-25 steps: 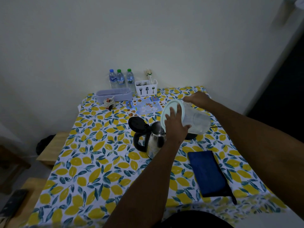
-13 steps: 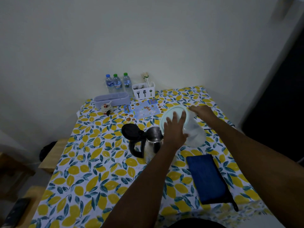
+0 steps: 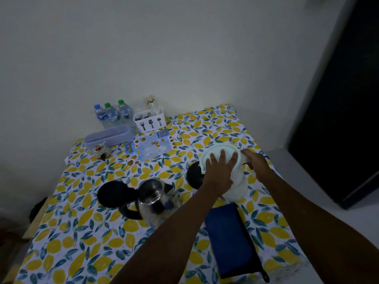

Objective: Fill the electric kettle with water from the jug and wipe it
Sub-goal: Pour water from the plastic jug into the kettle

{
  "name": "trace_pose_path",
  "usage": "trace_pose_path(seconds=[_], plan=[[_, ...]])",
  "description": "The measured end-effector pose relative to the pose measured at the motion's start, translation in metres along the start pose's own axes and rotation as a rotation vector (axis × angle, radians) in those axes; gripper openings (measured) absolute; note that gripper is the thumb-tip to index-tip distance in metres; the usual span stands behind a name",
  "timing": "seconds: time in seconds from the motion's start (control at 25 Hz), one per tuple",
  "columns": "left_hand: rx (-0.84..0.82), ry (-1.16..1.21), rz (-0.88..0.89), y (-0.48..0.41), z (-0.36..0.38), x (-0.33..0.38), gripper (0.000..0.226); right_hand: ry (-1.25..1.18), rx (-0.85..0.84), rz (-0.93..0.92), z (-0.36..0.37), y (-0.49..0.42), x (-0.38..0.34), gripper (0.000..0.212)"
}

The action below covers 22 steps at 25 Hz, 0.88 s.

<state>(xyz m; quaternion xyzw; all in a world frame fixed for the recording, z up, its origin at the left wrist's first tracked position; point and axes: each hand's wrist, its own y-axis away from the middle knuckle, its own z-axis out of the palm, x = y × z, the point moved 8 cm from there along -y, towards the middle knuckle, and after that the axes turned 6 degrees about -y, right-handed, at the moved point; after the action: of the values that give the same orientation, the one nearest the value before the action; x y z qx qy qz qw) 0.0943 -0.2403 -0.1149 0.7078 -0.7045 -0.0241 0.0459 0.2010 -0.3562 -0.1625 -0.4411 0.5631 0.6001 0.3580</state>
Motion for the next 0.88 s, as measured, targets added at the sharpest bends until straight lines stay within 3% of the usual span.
trace_pose_path(seconds=[0.2, 0.72, 0.88], plan=[[-0.057, -0.077, 0.044, -0.053, 0.008, 0.047, 0.093, -0.096, 0.050, 0.043, -0.052, -0.046, 0.015, 0.034], [0.007, -0.195, 0.014, -0.100, 0.037, 0.099, 0.082, -0.100, -0.109, 0.043, -0.092, -0.107, 0.037, 0.030], [0.014, -0.122, 0.003, -0.099, 0.036, 0.096, 0.083, -0.004, -0.093, 0.012, -0.095, -0.106, 0.039, 0.050]])
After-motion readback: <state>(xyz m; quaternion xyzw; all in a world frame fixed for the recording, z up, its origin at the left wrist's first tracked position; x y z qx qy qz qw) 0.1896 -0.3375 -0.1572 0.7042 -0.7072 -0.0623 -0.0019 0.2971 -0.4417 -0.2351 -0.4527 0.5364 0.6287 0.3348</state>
